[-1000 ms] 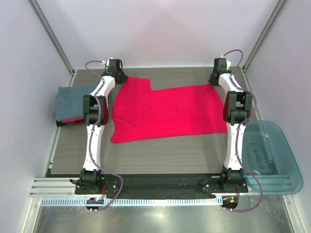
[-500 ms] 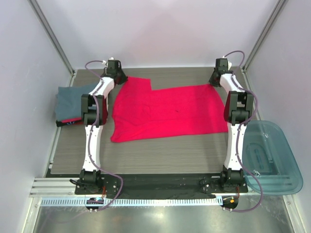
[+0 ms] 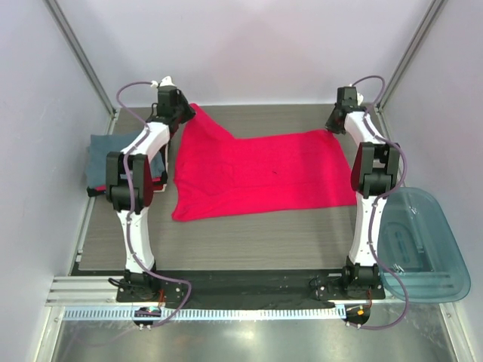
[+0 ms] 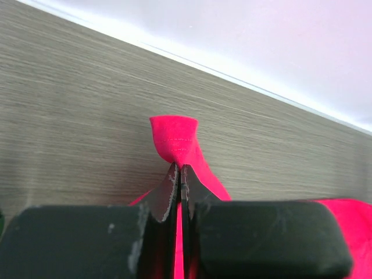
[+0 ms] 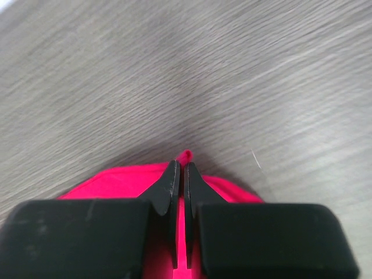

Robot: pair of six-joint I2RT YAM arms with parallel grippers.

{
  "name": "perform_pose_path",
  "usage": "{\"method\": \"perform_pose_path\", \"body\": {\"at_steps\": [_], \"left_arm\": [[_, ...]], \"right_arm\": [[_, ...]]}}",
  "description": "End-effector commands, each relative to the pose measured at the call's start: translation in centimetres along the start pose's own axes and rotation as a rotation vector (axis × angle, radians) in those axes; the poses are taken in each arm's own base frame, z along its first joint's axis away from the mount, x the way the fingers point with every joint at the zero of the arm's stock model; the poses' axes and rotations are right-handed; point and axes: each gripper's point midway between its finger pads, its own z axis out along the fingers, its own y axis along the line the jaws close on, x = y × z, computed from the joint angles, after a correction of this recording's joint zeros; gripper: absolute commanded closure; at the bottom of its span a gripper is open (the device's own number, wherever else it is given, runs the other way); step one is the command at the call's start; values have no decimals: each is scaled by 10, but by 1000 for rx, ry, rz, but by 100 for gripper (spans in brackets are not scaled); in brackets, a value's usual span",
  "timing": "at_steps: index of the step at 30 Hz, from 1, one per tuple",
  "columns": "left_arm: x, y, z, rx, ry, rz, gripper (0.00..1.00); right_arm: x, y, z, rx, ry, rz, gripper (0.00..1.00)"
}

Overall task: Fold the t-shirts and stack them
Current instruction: Fold the tshirt

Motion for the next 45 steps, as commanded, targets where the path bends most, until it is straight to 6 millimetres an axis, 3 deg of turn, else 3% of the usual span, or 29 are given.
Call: {"method": "perform_pose_path", "body": {"at_steps": [1, 5, 7, 9, 10, 11, 13, 14, 16, 17, 18, 20, 25, 31, 40, 45], "left_arm": [[-41, -29, -30, 79, -128, 41, 100], [-34, -36, -45, 105, -134, 50, 100], [-21, -36, -49, 107, -110, 54, 100], [-24, -43, -63, 120, -127, 58, 100], [-11, -35, -65, 105, -108, 59, 100], [-22, -43, -78, 124, -140, 61, 100], [-10, -39, -87, 115, -127, 72, 100], [-17, -44, -100, 120, -150, 78, 100], [-11, -46, -112, 129, -145, 89, 100], [-2, -35, -115, 90, -140, 89, 100], [-8, -42, -128, 104, -163, 95, 100], [4, -34, -138, 82, -157, 101, 100], [8, -33, -174, 84, -199, 98, 100], [30, -12, -192, 16, -199, 116, 100], [40, 3, -220, -18, -241, 112, 100], [69, 10, -225, -8, -206, 108, 100]], "right_arm": [[-45, -5, -48, 27, -113, 41, 99], [-45, -8, -60, 25, -112, 44, 99], [-43, -10, -66, 27, -109, 43, 99], [-40, -13, -69, 35, -108, 40, 99], [-39, -16, -74, 41, -107, 42, 99], [-38, -19, -76, 48, -108, 46, 99], [-28, -25, -78, 57, -87, 46, 99], [-31, -26, -85, 52, -96, 48, 99], [-23, -30, -87, 62, -81, 50, 99], [-25, -31, -92, 60, -90, 53, 99], [-23, -32, -94, 62, -88, 55, 99], [-16, -36, -98, 73, -78, 53, 99], [-5, -50, -111, 111, -83, 70, 99], [5, -61, -126, 115, -95, 92, 99], [27, -78, -137, 141, -97, 110, 99], [44, -87, -135, 160, -88, 128, 99]]}}
